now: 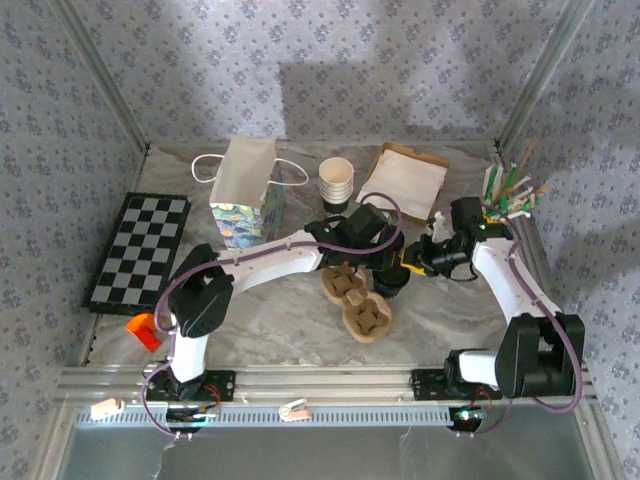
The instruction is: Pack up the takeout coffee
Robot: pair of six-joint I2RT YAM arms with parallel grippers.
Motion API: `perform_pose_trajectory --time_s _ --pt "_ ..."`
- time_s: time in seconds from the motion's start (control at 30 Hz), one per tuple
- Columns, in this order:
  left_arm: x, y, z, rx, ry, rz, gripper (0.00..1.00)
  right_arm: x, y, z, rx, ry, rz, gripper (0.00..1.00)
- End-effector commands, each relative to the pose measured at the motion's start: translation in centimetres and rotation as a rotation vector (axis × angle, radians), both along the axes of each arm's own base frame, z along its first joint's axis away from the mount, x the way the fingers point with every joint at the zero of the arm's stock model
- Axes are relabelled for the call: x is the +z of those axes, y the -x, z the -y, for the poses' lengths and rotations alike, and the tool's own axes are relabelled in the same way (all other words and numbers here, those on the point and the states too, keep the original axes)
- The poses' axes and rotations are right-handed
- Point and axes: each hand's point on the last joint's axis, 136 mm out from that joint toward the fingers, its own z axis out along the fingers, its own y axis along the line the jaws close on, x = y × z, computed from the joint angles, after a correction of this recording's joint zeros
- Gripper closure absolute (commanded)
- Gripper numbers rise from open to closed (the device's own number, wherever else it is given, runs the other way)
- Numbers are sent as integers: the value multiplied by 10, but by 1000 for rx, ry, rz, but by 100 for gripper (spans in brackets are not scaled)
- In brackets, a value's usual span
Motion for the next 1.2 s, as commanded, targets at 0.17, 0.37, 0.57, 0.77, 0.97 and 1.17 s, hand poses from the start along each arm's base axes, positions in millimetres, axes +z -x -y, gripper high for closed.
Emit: perform_pose_trajectory --time_s 0.17,0.37,0.57,0.77,0.97,1.17 --pt "9 -1 -6 -17 -33 30 69 2 19 10 -29 89 -59 72" --pt "37 -1 1 -38 55 78 66 14 31 0 20 85 -46 66" --pt "22 -3 -1 -30 27 51 69 14 43 0 27 105 -63 64" --pt "15 -3 -2 -30 18 40 73 8 45 -3 49 127 -74 69" --pt "4 0 -2 -36 12 15 75 -2 42 -7 76 152 -92 70" --pt "-10 2 -7 -22 -11 -9 76 -18 51 1 84 218 -128 72"
